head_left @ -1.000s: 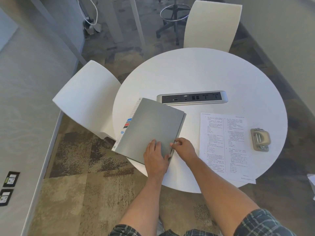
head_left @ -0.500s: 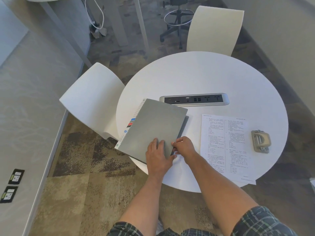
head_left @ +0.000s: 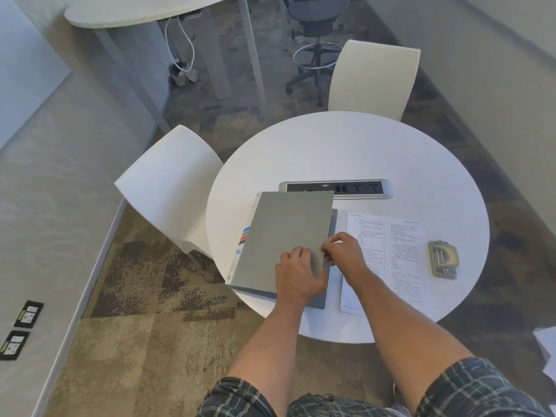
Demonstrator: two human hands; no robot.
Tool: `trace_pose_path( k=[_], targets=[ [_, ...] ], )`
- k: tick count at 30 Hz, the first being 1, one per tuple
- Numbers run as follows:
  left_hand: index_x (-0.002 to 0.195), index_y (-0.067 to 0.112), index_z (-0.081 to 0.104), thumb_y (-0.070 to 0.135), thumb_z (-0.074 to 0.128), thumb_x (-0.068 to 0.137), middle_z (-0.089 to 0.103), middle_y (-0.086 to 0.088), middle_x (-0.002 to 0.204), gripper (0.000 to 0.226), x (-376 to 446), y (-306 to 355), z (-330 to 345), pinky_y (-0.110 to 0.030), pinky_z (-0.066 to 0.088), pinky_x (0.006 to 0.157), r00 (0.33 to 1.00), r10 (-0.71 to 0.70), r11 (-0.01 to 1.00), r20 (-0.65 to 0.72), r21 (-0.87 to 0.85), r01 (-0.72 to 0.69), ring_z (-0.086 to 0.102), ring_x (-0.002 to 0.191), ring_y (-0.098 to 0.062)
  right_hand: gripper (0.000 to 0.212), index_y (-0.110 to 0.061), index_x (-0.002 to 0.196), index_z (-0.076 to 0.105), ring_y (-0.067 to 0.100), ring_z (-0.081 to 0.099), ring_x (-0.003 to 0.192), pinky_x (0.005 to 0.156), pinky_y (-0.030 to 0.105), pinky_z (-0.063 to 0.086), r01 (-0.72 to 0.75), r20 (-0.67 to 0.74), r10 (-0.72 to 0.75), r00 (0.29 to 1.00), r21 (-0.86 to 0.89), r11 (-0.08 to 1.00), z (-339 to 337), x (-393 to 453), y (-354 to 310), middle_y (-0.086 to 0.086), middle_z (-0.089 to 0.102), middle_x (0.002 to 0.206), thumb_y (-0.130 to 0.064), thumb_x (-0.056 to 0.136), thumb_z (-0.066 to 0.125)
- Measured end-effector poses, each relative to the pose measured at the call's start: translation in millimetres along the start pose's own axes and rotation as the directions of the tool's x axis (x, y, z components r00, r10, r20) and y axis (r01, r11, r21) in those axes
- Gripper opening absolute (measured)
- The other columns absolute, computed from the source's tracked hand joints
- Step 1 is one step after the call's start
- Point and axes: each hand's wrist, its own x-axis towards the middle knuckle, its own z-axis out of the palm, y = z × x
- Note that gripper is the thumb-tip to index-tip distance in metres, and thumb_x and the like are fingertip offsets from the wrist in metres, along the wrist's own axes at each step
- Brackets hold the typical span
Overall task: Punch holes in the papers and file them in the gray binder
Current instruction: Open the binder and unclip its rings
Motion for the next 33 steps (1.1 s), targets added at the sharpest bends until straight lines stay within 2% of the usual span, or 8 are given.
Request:
trace_pose_path(
  k=[4,10,15,18,21,24,29,33],
  targets=[
    [0.088,0.014,0.063,0.049,0.056,0.084,0.069,-0.002,0.09,0.036,2.2,17.9,-6.6,-0.035,0.048,0.064,0.998,0.059,0.998,0.014,-0.026,-0.059,0.063,0.081,-0.029,0.008,-0.008,0.085,0.063,0.013,0.065,0.044,0.046,0.023,0.048,0.009,-0.046,-0.009,0.999,0.011,1.0,-12.2,-1.9,-1.3,0.004,0.07,0.058,-0.006,0.08,0.068],
    [0.079,0.013,0.068,0.039,0.058,0.083,0.072,-0.007,0.08,0.028,8.0,34.4,-15.2,-0.032,0.048,0.06,0.978,0.199,0.979,0.065,0.024,-0.201,0.066,0.07,-0.03,0.01,-0.003,0.08,0.065,0.016,0.06,0.044,0.054,0.034,0.053,0.003,-0.087,0.007,0.996,0.107,0.994,-22.7,0.3,10.2,0.007,0.065,0.058,-0.013,0.083,0.065],
    [0.07,0.013,0.064,0.035,0.06,0.078,0.069,-0.006,0.072,0.024,8.6,35.3,-22.1,-0.03,0.044,0.056,0.969,0.248,0.968,0.018,-0.037,-0.247,0.062,0.064,-0.031,0.062,-0.015,0.07,0.071,0.014,0.065,0.052,0.049,0.027,0.051,-0.08,-0.004,0.084,0.996,0.245,0.966,-23.3,-1.9,23.3,0.0,0.072,0.062,-0.056,0.104,0.039],
    [0.067,0.014,0.064,0.039,0.054,0.069,0.067,-0.003,0.068,0.027,14.4,27.1,-34.4,-0.029,0.046,0.056,0.977,0.213,0.969,-0.026,-0.12,-0.215,0.06,0.064,-0.029,0.038,-0.021,0.091,0.076,0.029,0.072,0.091,0.075,0.035,0.053,0.0,0.035,0.011,0.999,-0.29,0.957,-22.3,-3.6,33.1,-0.001,0.078,0.088,-0.048,0.094,0.048],
    [0.069,0.015,0.07,0.041,0.056,0.065,0.069,-0.002,0.067,0.03,21.5,15.0,-48.5,-0.029,0.05,0.059,0.985,0.162,0.96,-0.065,-0.22,-0.172,0.062,0.065,-0.028,0.034,-0.031,0.123,0.067,0.029,0.068,0.108,0.086,0.036,0.05,0.13,0.118,-0.059,0.991,-0.818,0.56,-16.2,-9.3,40.9,0.002,0.073,0.118,-0.032,0.093,0.051],
    [0.071,0.016,0.074,0.039,0.06,0.066,0.073,0.0,0.067,0.028,29.1,3.2,-64.6,-0.028,0.054,0.062,0.99,0.091,0.935,-0.107,-0.333,-0.122,0.068,0.066,-0.023,0.03,-0.024,0.112,0.067,0.027,0.069,0.102,0.076,0.034,0.044,0.189,0.166,-0.101,0.981,-0.935,0.3,-5.9,-11.8,40.6,0.002,0.072,0.111,-0.019,0.088,0.05],
    [0.068,0.014,0.077,0.034,0.063,0.067,0.07,0.002,0.059,0.025,42.9,-32.9,-89.0,-0.025,0.051,0.058,0.967,-0.039,0.861,-0.251,-0.499,-0.095,0.067,0.058,-0.016,0.031,-0.025,0.114,0.064,0.024,0.067,0.107,0.079,0.032,0.041,0.174,0.17,-0.037,0.985,-0.949,0.264,-3.5,-6.2,35.6,0.0,0.068,0.115,-0.019,0.084,0.057],
    [0.046,0.024,0.058,0.032,0.059,0.066,0.04,0.017,0.044,0.022,44.9,-66.8,-104.3,-0.023,0.027,0.051,0.939,-0.208,0.736,-0.275,-0.676,-0.035,0.036,0.046,-0.003,0.034,-0.026,0.119,0.062,0.022,0.066,0.112,0.085,0.034,0.046,0.168,0.164,-0.037,0.986,-0.952,0.255,-4.0,-5.4,35.3,-0.002,0.067,0.119,-0.024,0.085,0.06]
  ],
)
